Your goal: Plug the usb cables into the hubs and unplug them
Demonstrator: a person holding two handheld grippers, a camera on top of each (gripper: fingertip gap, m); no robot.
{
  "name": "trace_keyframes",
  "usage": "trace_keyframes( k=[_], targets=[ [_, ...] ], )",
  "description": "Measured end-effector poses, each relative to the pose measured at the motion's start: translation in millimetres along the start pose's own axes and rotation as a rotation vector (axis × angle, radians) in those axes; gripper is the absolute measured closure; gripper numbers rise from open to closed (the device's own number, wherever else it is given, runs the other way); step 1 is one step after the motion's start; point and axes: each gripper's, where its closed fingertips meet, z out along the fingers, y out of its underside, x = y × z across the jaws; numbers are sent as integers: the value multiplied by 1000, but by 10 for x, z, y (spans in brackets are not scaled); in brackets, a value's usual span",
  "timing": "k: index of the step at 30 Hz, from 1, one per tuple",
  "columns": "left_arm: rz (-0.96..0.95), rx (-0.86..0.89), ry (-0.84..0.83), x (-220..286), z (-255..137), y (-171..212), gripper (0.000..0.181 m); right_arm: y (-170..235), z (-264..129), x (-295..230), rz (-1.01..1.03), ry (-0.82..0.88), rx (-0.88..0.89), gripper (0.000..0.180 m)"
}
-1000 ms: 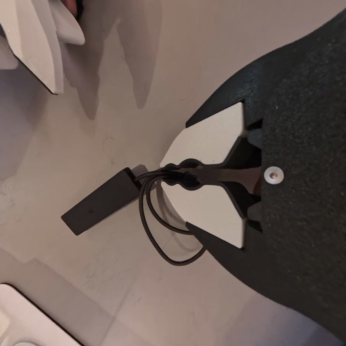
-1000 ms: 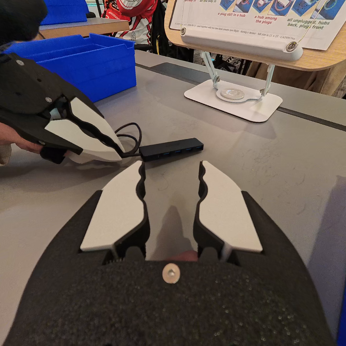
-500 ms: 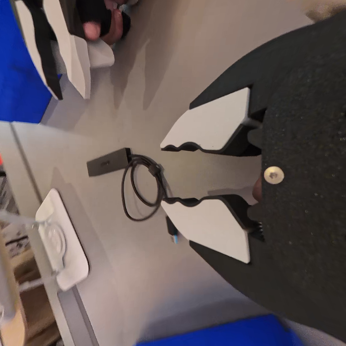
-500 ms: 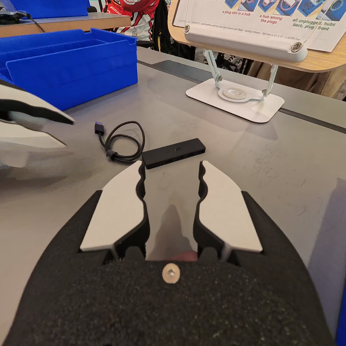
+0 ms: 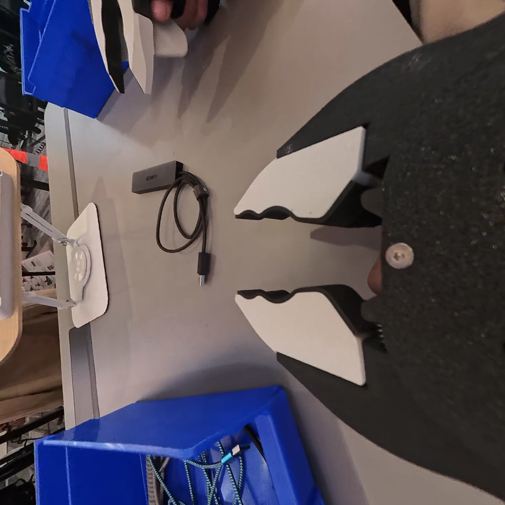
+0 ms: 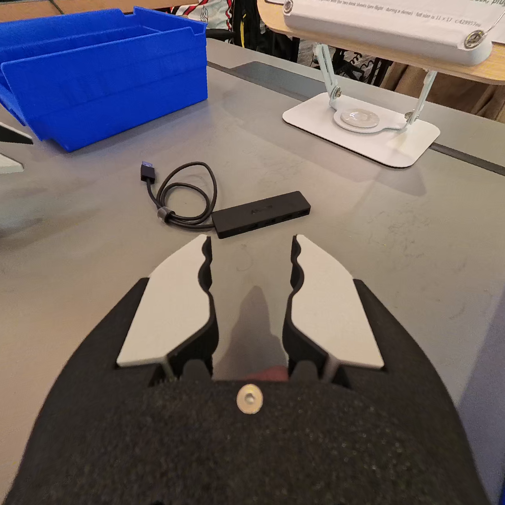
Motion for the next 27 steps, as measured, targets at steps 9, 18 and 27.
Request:
trace_keyframes(
  k=[9,18,27],
  targets=[
    [1,-23,-105,-753,-488,-284,127,20,29,-27,-8,-15,-21,124],
    [56,-391,-252,-2028,-206,-410,124,30,61,-83,-29,-32,-36,123],
    [190,-638,-16,-2040,168,-221,137,7,27,-98,-19,-40,-10,123]
  ],
)
